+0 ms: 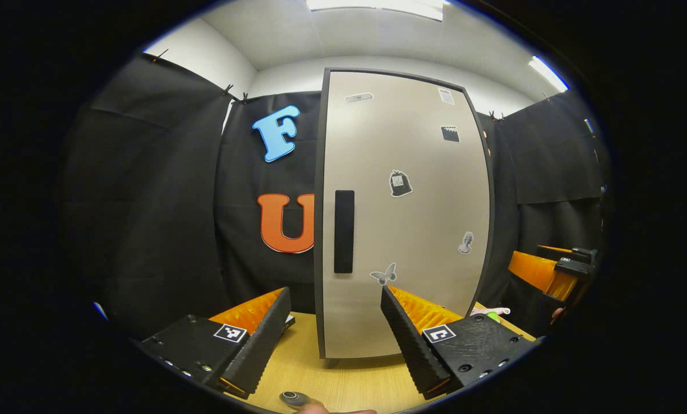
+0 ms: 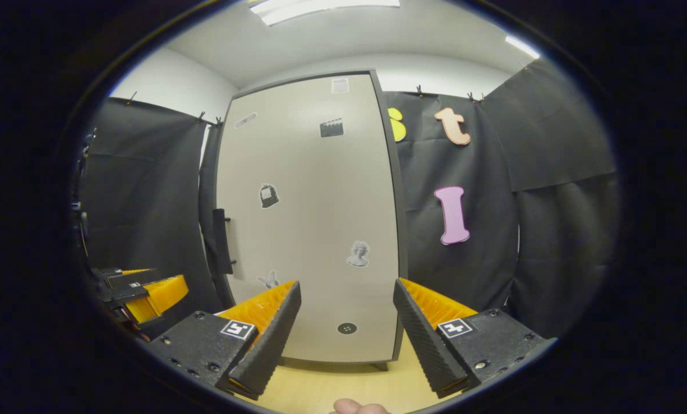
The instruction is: Open the cabinet door with the right hand, grasp the bottle in the cabinet with the left hand and place it on the coaster, then close the cabinet door with the right hand.
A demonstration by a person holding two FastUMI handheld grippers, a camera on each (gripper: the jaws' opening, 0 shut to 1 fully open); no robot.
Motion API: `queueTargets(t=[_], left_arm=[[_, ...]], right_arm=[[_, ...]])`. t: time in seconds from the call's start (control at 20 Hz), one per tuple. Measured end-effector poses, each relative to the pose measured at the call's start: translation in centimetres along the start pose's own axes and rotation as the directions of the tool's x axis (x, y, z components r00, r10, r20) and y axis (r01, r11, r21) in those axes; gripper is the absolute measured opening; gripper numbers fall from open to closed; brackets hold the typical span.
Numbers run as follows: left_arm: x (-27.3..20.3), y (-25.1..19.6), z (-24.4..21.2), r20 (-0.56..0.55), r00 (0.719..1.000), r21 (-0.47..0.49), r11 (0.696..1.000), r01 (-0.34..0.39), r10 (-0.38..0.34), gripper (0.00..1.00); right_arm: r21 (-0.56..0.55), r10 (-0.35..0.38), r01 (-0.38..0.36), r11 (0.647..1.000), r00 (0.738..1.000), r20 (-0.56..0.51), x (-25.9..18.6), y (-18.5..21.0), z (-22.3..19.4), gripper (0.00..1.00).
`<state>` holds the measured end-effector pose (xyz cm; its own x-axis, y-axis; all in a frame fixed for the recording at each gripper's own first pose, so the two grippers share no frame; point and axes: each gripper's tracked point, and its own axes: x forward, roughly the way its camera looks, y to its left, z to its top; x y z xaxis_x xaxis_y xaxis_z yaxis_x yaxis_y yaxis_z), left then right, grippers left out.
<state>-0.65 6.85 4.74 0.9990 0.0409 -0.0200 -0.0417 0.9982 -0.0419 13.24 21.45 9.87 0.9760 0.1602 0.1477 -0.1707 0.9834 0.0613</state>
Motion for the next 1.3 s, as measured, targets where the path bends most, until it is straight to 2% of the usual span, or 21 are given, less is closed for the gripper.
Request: queueTargets(t=[0.15,0.2,0.9,0.95,1.3], left_arm=[[0.1,0.3,-0.1,-0.001,1.0,0.0,1.0,-0.005,0.005,0.95],[0.1,0.3,-0.1,-0.002,1.0,-0.001,1.0,-0.005,0.005,0.95],[0.5,0.2,-0.5,-0.01,1.0,-0.013,1.0,0.009,-0.009,0.95],[0.4,0.2,-0.5,-0.014,1.0,-0.01,1.0,0.01,-0.01,0.95],[0.2,1.3,-0.8,-0.022,1.0,-0.01,1.0,-0.005,0.005,0.95]], right_arm=[[0.002,-0.011,0.011,1.0,1.0,0.016,-0.1,-0.2,0.3,0.97],[0.003,-0.012,0.012,1.0,1.0,0.014,-0.1,-0.2,0.3,1.0],[0.001,-0.038,0.039,0.999,0.999,-0.022,0.6,-0.6,-0.6,0.98],[0.005,-0.04,0.04,0.999,0.999,-0.027,0.5,-0.7,-0.7,1.0],[0.016,-0.03,0.031,0.999,0.999,-0.042,0.7,-0.1,-1.1,0.97]])
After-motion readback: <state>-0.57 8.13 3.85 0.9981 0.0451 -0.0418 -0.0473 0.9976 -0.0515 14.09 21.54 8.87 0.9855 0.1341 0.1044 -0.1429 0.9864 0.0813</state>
